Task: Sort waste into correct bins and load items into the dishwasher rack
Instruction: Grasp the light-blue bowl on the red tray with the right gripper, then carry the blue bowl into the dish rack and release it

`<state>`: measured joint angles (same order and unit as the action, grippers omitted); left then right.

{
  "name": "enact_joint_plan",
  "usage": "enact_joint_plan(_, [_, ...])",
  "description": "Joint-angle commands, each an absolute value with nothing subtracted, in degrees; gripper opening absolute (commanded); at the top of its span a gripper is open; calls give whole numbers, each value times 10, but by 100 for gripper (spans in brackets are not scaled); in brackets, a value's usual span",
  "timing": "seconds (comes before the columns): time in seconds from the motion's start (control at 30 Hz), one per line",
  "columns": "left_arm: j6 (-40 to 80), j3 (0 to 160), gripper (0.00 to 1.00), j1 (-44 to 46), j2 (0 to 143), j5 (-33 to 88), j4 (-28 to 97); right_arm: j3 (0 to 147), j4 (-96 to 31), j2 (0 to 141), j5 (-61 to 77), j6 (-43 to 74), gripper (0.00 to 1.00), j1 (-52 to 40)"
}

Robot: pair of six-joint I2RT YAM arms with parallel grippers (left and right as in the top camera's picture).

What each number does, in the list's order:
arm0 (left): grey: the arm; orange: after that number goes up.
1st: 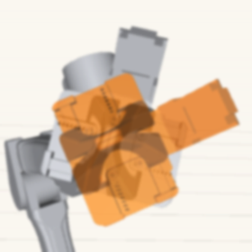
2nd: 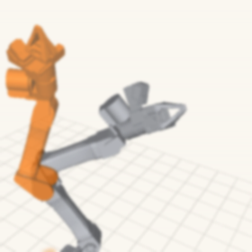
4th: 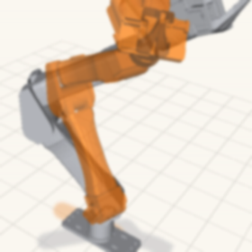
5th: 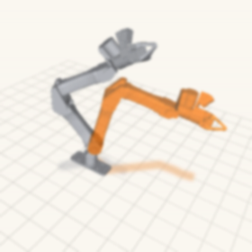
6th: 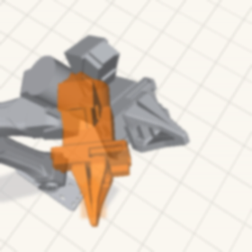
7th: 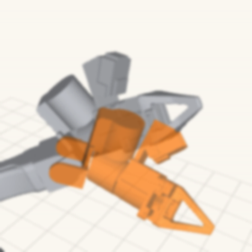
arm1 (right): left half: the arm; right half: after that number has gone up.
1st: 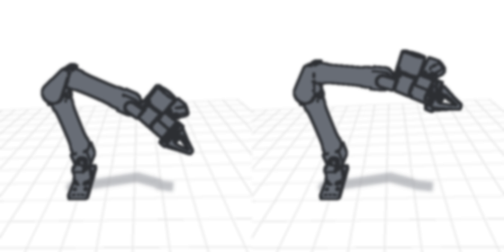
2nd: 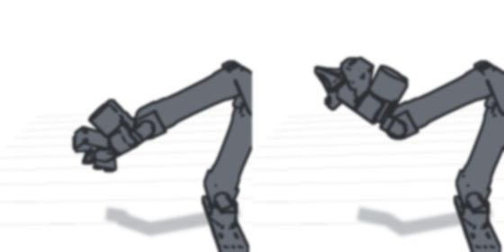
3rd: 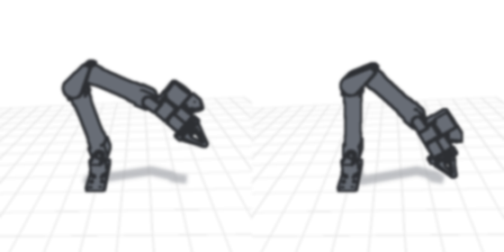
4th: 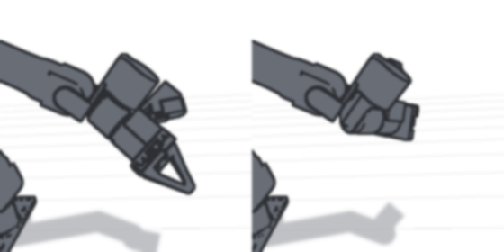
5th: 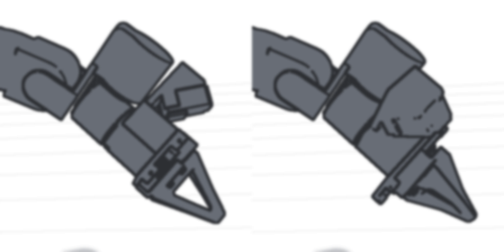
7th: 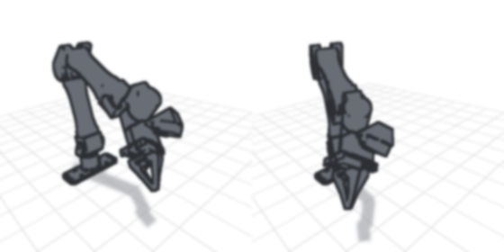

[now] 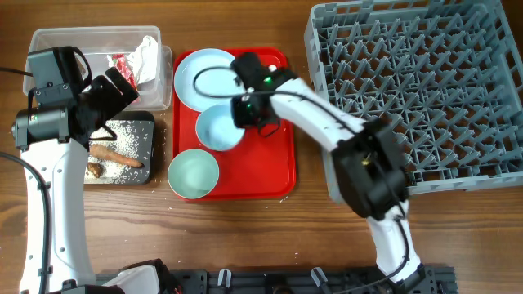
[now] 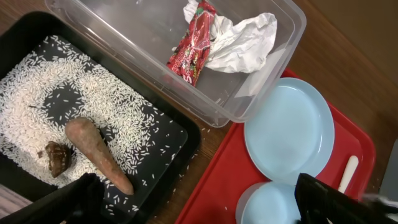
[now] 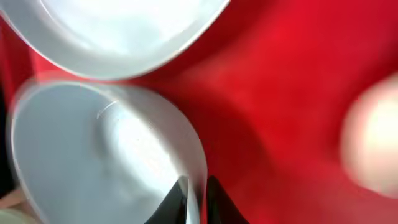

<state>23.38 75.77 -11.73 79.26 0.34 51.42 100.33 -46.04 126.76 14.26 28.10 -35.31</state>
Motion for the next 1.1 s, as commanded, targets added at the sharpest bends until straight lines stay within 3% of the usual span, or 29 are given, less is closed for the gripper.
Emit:
enact_joint_plan(0.0, [227,765,100,-116,789,6,513,1009,-488,1145,79,267,9,-306])
enact_joint_plan(0.13, [227,765,100,-116,789,6,513,1009,-498,1006,-120,267,4,-232])
enact_joint_plan(0.2, [227,765,100,-116,789,6,513,1009,-480,971,-157,253,4,-204])
enact_joint_plan(0.6, [227,765,100,-116,789,6,513,1008,-469,1106,225,223,4,-251])
enact_joint_plan(0.63, [227,765,100,-116,789,6,513,1008,-475,1114,236,220,6,-256])
enact_joint_plan(0.7, [227,765,100,-116,789,6,513,1008,-484,1139,237,208,23,-276])
enact_joint_plan(0.83, [227,765,100,-116,789,6,513,1008,-482,1200,236,206,47,-314])
enact_joint_plan(0.97, [227,765,100,-116,789,6,513,1008,-487,1266,237,209,47,-332])
enact_joint_plan(1.07, [227,765,100,-116,789,6,513,1008,-487,1302,237,210,41,-336])
